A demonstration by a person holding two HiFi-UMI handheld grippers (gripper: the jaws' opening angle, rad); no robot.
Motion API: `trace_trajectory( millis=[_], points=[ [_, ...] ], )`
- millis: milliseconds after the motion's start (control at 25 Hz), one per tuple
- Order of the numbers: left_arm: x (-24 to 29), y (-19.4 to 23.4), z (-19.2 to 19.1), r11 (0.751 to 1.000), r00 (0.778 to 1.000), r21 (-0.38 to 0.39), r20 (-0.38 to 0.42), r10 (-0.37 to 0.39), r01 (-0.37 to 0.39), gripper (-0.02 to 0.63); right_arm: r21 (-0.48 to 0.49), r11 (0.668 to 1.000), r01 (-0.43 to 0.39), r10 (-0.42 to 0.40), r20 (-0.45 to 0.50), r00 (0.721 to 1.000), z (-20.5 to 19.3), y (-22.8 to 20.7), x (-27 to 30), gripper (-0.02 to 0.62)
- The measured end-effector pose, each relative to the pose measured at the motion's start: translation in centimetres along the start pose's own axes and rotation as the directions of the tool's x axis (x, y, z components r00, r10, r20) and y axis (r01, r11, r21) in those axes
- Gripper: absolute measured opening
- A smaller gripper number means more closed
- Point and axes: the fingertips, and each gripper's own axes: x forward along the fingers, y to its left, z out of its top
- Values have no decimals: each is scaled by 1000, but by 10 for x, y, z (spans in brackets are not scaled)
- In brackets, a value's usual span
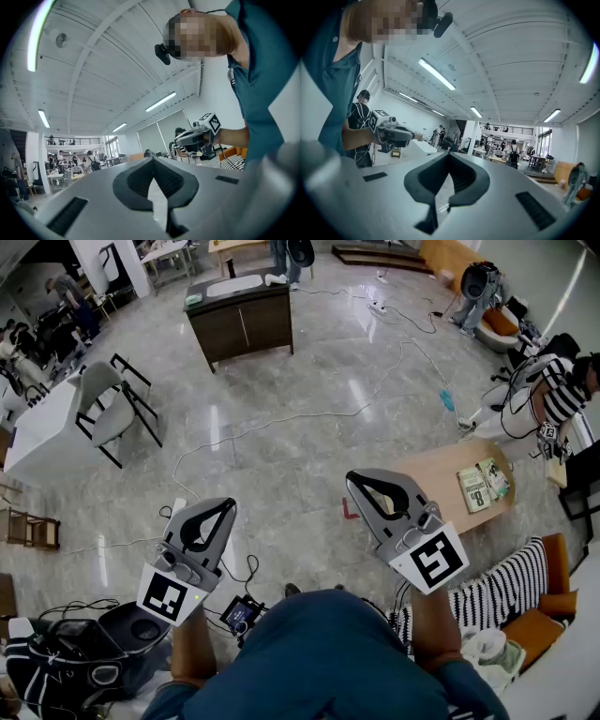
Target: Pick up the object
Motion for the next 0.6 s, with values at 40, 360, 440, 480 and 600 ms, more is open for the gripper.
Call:
trace_trajectory(
  millis=[40,360,440,480,600],
  points=[
    [0,2,-1,1000,1000,0,0,0,0,3,-1,1000,0,0,1,1000,0,0,2,14],
    [2,19,-9,1000,1000,-13,7,-2,3,3,4,1000,4,-4,-5,1000,0,-1,20,14],
    [3,25,-12,1000,1000,-14,7,-6,7,3,5,1000,5,-5,-5,1000,0,0,27,14],
    [3,29,-14,1000,1000,-15,8,-8,9,3,5,1000,5,-5,-5,1000,0,1,32,14],
    [4,38,-21,1000,1000,-10,14,-13,13,3,11,1000,13,-14,8,1000,-1,4,43,14]
  ],
)
